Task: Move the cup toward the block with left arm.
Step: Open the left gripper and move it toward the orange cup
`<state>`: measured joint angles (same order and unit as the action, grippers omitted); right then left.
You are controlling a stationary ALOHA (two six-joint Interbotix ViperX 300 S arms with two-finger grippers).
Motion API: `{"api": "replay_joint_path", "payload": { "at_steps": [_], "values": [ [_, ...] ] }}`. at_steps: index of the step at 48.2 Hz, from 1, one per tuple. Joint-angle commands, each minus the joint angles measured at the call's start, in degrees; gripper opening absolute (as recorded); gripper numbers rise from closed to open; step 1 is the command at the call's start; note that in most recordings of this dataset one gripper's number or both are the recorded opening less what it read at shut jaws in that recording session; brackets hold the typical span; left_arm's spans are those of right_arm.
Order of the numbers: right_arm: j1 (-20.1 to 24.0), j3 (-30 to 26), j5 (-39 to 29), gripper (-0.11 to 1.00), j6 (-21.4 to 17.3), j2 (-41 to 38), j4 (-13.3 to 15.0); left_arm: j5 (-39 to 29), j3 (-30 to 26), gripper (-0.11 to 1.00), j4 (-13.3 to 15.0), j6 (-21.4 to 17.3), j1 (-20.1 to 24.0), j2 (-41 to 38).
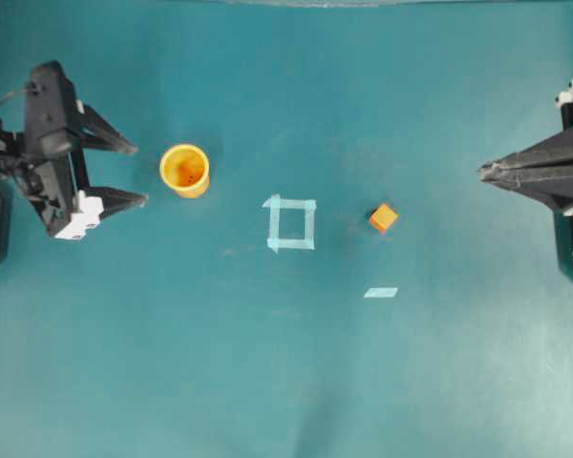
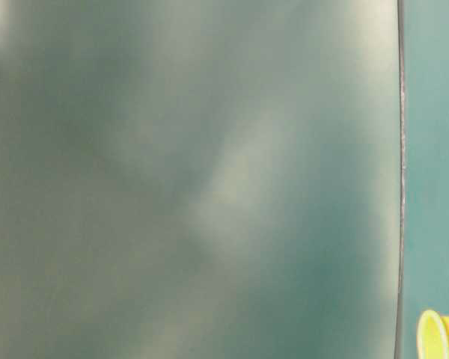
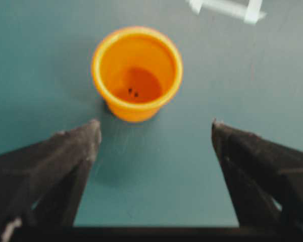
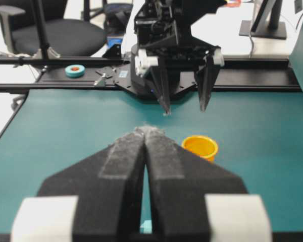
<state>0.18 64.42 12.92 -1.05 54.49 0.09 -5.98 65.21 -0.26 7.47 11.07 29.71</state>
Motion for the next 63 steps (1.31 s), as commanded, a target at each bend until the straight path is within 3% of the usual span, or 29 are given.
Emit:
{"api": "replay_joint_path", "payload": {
  "at_steps": [1,43,63],
  "values": [
    [0.09,-1.67,0.26,0.0,-0.09,-0.18,-0.26,0.53,-1.14,0.87,0.0,0.7,0.09,-2.37],
    [0.09,-2.37,0.62,0.0,-0.09,-0.18,-0.18,16.88,-2.99,0.87,-0.09,0.88,0.09,-24.43],
    [0.09,-2.46,0.62,0.0,-0.09,-0.18,-0.18,20.3,-5.1,0.87,-0.09,0.7,1.05,-27.77]
  ]
}}
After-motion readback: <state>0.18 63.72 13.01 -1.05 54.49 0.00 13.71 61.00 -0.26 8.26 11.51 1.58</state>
